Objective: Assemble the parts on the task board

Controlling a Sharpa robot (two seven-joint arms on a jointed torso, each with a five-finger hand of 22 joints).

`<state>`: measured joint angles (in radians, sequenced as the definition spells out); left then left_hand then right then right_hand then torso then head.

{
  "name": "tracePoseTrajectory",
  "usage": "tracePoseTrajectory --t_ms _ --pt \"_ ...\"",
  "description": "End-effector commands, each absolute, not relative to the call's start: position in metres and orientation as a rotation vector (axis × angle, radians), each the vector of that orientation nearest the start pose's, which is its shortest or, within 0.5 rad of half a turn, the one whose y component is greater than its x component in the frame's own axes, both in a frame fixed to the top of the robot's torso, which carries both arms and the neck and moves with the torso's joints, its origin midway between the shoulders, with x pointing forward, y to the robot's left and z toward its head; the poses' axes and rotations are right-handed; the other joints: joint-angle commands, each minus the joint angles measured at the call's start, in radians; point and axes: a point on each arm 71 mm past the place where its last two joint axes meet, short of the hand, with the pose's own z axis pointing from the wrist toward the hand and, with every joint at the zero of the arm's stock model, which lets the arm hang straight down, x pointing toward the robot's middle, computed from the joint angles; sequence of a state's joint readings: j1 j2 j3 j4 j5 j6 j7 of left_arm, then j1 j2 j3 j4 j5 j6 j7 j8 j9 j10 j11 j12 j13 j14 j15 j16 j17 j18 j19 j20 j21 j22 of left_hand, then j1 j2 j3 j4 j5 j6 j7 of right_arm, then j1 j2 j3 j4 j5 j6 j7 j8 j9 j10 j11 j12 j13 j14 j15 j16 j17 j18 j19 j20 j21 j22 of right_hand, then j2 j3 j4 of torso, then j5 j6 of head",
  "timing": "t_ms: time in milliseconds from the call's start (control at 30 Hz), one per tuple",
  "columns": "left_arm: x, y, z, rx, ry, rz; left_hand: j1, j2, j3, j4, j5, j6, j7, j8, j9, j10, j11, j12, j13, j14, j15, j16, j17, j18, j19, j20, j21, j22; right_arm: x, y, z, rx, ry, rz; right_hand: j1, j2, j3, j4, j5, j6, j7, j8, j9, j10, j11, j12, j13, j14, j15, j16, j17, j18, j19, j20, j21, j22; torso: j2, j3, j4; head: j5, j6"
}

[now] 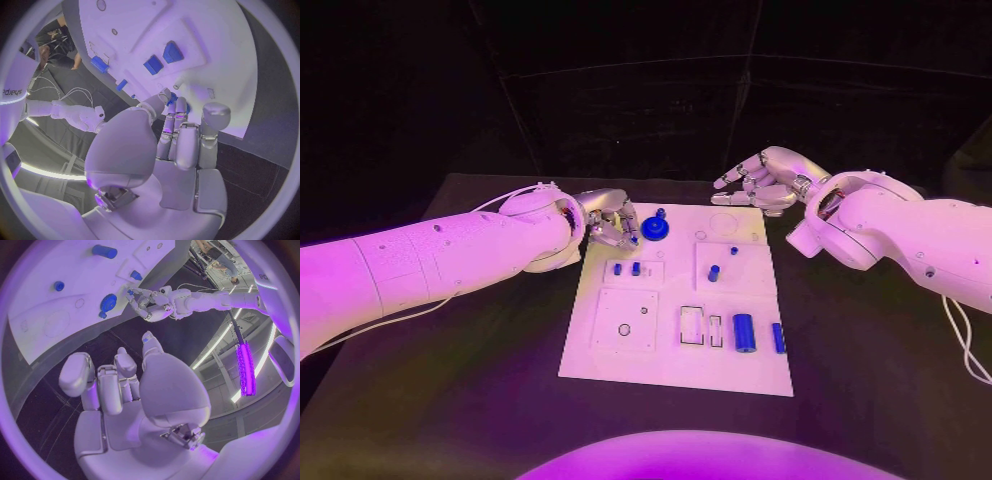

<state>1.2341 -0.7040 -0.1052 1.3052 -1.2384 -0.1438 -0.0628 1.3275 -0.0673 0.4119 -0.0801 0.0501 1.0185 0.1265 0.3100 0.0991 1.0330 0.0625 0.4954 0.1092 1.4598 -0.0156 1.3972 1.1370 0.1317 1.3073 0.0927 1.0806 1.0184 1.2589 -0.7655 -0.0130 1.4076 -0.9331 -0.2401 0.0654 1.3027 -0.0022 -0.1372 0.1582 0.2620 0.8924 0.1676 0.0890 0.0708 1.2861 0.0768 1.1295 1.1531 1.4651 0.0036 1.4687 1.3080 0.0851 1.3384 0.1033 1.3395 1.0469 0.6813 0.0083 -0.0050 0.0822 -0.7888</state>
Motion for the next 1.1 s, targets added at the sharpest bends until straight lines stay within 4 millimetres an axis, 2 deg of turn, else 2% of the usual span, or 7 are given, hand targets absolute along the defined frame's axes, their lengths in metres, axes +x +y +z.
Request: tracePoseTrajectory --t_ms 33,1100 --pt "0.5195 0.1918 -0.2172 0.046 1.932 -0.675 -0.011 -0.001 0.001 0.003 -0.002 0.005 0.000 -0.007 -0.002 0.008 -0.001 -0.006 -0.001 0.003 0.002 0.000 -0.001 -0.006 0.003 -0.002 0.006 0.000 0.5179 -0.1904 -0.1538 0.216 1.702 1.022 0.002 0.011 -0.005 0.002 0.002 -0.001 -0.001 0.006 0.001 -0.006 0.001 -0.001 0.000 0.064 -0.005 -0.003 0.086 0.014 -0.008 0.001 -0.002 -0.002 0.000 0.0010 -0.0007 -0.001 -0.001" --pt "0.5185 0.1921 -0.2223 0.059 1.978 -0.656 -0.004 -0.004 0.005 -0.003 -0.002 0.009 -0.001 -0.010 -0.003 0.013 -0.002 -0.011 -0.004 0.003 0.001 0.000 -0.002 -0.006 0.002 -0.002 0.008 0.004 0.5180 -0.1904 -0.1538 0.216 1.702 1.022 0.002 0.012 -0.008 0.002 0.002 0.000 -0.001 0.007 0.001 -0.006 0.001 0.000 0.000 0.064 -0.005 -0.004 0.086 0.014 -0.008 0.001 -0.003 -0.002 0.000 0.0004 -0.0006 0.000 -0.005"
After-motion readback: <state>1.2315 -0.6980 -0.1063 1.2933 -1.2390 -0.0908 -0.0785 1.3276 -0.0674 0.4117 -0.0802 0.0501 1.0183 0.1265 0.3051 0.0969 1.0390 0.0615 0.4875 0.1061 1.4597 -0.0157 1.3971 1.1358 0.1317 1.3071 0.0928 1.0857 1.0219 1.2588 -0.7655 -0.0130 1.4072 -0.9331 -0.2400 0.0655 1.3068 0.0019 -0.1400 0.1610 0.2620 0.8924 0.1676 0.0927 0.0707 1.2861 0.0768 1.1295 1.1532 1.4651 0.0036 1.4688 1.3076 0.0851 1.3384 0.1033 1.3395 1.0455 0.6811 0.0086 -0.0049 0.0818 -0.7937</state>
